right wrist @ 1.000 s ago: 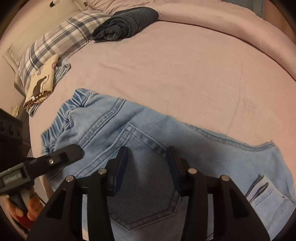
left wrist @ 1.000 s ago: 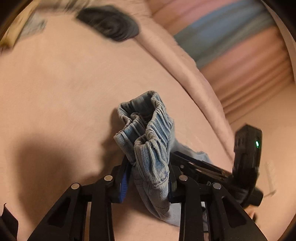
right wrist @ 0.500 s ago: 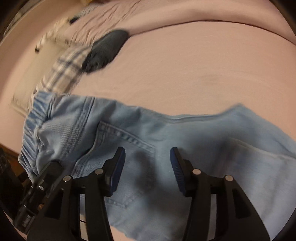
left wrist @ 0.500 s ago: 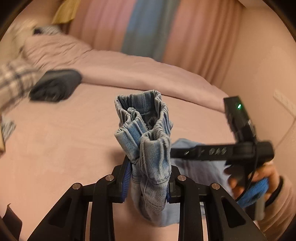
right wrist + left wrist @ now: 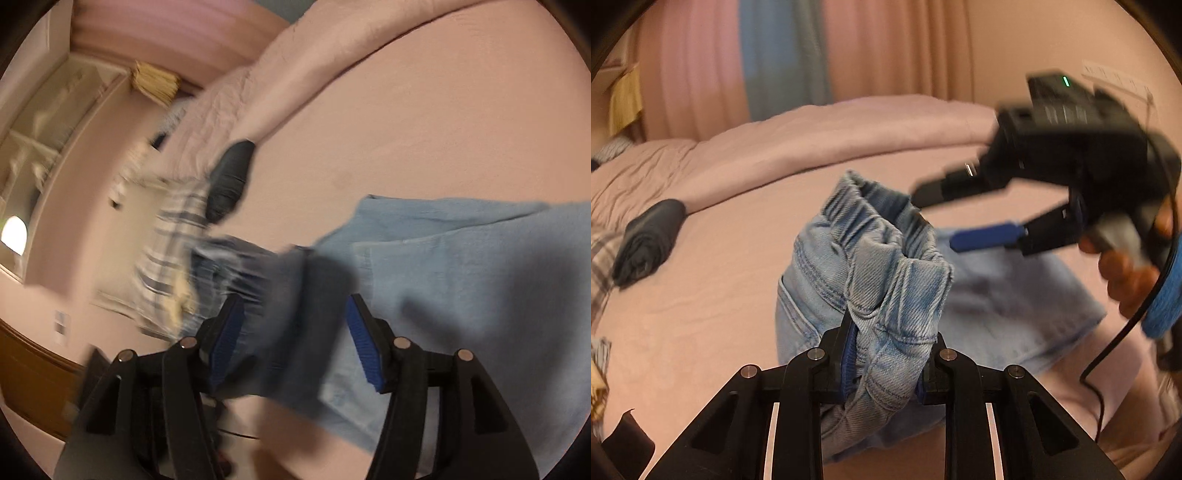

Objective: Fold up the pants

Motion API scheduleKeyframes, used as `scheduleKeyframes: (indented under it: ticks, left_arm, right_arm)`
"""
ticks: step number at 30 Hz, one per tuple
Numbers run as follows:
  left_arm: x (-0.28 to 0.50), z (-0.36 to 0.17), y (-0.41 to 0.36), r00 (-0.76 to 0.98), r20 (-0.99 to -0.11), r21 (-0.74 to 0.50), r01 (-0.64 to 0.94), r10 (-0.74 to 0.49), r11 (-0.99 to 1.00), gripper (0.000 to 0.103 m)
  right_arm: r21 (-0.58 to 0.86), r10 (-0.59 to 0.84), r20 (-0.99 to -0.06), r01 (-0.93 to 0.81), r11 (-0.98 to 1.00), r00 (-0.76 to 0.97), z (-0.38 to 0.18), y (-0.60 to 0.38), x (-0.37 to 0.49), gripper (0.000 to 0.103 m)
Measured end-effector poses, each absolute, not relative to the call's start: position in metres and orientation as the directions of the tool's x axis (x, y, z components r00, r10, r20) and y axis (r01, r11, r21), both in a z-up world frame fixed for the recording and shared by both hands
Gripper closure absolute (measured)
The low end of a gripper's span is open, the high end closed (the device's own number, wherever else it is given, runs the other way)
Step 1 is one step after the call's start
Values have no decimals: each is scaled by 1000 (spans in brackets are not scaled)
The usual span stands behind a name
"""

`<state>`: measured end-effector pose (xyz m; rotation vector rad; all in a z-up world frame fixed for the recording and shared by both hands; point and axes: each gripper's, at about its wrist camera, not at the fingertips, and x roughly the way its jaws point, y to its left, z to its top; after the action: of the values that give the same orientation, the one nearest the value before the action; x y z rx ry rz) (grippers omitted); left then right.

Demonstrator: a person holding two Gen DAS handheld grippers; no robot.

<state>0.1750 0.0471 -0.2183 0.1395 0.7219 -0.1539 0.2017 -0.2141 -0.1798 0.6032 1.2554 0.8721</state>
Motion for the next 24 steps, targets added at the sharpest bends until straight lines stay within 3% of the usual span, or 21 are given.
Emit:
scheduleKeyframes:
  ticks: [5,10,11,12,13,16,20,24]
  left_arm:
    - [181,-233,29,708,-703,143,236,-69,961,80]
    - [182,-239,18,689,-722,185,274,-59,944,80]
    - [184,-240,19,685,-727,193,274,-50,942,80]
    - [185,-240,20,679,-732,189,275,-51,943,80]
    - [185,-240,22,677,-734,171,273,-63,947,80]
    - [190,-234,32,664,-741,113,275,-104,955,80]
    - [192,-218,49,660,-730,-4,259,-180,966,75]
    - [184,-205,85,646,-680,-250,240,-347,938,65]
  right_arm:
    - [827,848,-529,-206,524,34,-183,-213,198,38]
    - [811,822,-568,-183,555,-26,-198,-209,197,37]
    - [798,807,-588,-190,571,-44,-202,-203,196,38]
    - [784,795,-605,-201,587,-41,-204,-202,195,49]
    - [757,773,-634,-220,615,-21,-205,-200,195,66]
    - [755,778,-629,-238,611,1,-205,-199,196,79]
    - [742,782,-623,-291,604,34,-190,-198,196,81]
    - [761,809,-586,-309,571,51,-183,-204,200,83]
